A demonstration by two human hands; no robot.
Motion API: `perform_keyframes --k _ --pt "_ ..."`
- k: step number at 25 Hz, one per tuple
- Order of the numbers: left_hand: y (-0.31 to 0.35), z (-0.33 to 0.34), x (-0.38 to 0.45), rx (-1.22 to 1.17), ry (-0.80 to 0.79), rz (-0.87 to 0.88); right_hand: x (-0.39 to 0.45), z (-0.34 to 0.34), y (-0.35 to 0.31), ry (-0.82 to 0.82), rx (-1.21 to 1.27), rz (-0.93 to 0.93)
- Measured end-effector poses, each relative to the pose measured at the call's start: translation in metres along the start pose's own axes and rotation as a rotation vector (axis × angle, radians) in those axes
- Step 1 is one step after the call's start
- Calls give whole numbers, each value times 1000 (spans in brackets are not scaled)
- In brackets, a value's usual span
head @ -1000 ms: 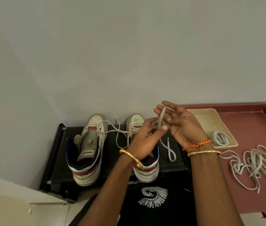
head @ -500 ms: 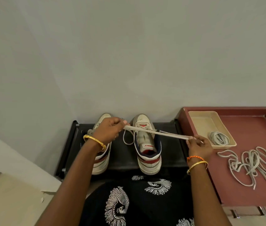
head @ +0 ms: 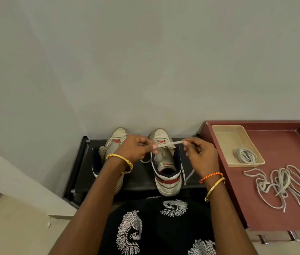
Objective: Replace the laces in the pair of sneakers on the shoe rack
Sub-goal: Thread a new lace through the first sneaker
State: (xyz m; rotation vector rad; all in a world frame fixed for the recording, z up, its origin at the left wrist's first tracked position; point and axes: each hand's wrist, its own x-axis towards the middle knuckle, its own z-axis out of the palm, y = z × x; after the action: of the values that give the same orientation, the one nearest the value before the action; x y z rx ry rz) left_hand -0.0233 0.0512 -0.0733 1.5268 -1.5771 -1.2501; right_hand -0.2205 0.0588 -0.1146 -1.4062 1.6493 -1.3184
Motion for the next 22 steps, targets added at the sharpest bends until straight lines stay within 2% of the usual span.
perform_keyframes --k 3,6,9,10,12,14,16,17,20,22 --pt "-9 -3 9 -77 84 -64 10 0 5 202 -214 -26" --pt "-9 -2 23 -168 155 -119 18 9 4 297 -526 -53" --pt "-7 -3 35 -133 348 -126 31 15 -2 349 -676 21" --pt "-7 -4 40 -126 380 -128 36 18 -2 325 -687 29" --pt "-6 -5 50 -159 290 -132 45 25 -2 158 -596 -62" --pt "-4 -2 57 -160 118 -102 50 35 -5 -162 -424 -207" --pt "-3 3 64 -115 77 -55 53 47 -11 -452 -261 -178" --pt "-5 5 69 -124 96 -52 57 52 -11 -506 -221 -147" --pt "-22 15 84 -145 157 -139 74 62 4 -437 -285 -110" --pt "-45 25 93 19 115 -239 81 67 18 -393 -344 -50"
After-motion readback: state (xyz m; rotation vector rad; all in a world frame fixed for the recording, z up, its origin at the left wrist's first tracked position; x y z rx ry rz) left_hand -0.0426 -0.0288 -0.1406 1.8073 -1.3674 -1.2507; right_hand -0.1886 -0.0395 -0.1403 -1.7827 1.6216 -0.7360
